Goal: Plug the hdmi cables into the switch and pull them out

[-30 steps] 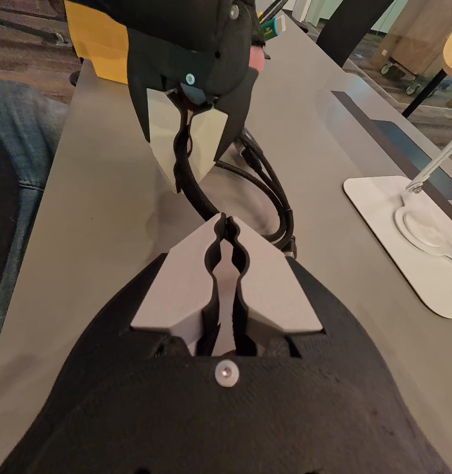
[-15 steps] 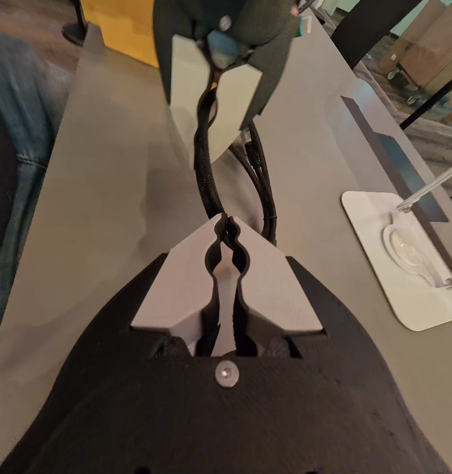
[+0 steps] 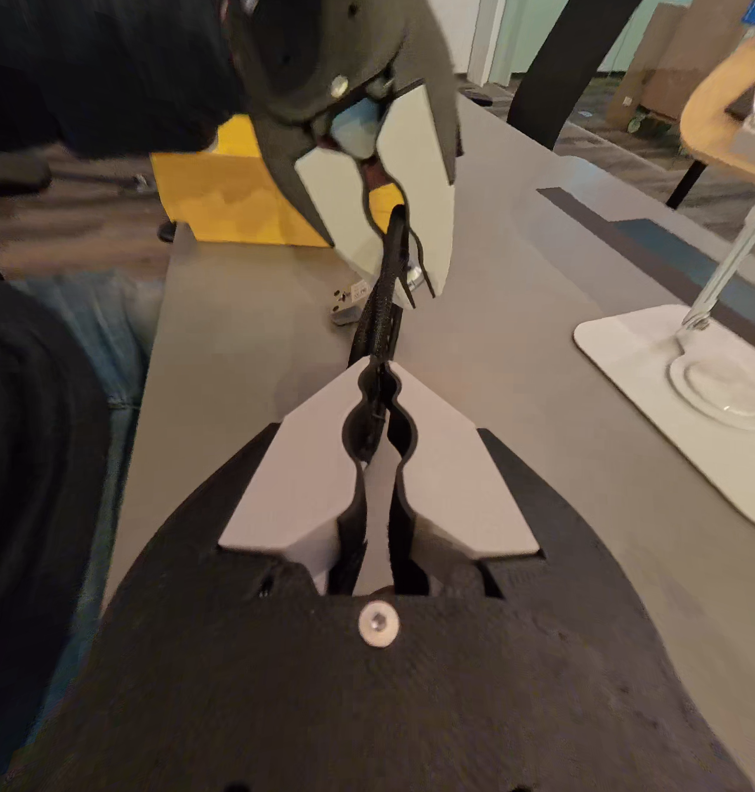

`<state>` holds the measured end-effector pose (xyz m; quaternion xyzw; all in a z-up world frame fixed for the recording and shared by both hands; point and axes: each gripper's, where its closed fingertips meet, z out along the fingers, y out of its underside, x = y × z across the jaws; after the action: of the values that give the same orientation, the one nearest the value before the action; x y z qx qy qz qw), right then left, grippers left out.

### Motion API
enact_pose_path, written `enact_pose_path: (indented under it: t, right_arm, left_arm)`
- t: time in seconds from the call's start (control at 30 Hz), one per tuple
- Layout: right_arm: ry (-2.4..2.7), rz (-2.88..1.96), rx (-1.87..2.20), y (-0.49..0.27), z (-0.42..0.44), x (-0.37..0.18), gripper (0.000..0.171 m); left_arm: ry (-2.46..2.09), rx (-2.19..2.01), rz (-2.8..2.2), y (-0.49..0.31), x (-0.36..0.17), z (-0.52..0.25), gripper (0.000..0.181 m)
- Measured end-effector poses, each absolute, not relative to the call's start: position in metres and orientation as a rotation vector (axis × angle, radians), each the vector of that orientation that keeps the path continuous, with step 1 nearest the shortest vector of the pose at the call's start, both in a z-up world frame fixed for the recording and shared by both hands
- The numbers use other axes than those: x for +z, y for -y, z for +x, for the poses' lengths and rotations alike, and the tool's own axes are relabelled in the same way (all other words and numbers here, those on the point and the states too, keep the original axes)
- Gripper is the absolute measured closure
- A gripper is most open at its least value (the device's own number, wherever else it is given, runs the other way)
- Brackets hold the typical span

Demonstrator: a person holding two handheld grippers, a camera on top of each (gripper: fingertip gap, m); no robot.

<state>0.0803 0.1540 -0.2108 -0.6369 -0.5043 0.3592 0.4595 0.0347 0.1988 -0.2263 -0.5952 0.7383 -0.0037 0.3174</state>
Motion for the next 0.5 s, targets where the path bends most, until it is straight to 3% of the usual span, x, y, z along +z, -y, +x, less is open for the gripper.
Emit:
enact_pose_path:
  t: [0.17, 0.27, 0.5]
  right_arm:
    - [1.123, -1.650, 0.990, -0.158, 0.081, -0.213, 0.171]
    - [1.123, -1.677, 0.980, -0.158, 0.082, -0.214, 0.171]
    - [1.386, -1.538, 0.560, -0.153, 0.076, -0.217, 0.171]
  left_arm:
    - [-1.603, 0.311, -1.383, -0.228, -0.214, 0.042, 0.166]
    - [-1.475, 0.378, -1.315, -0.233, -0.206, 0.044, 0.173]
    - [-1.866, 0.397, -1.440, -0.233, -0.220, 0.042, 0.178]
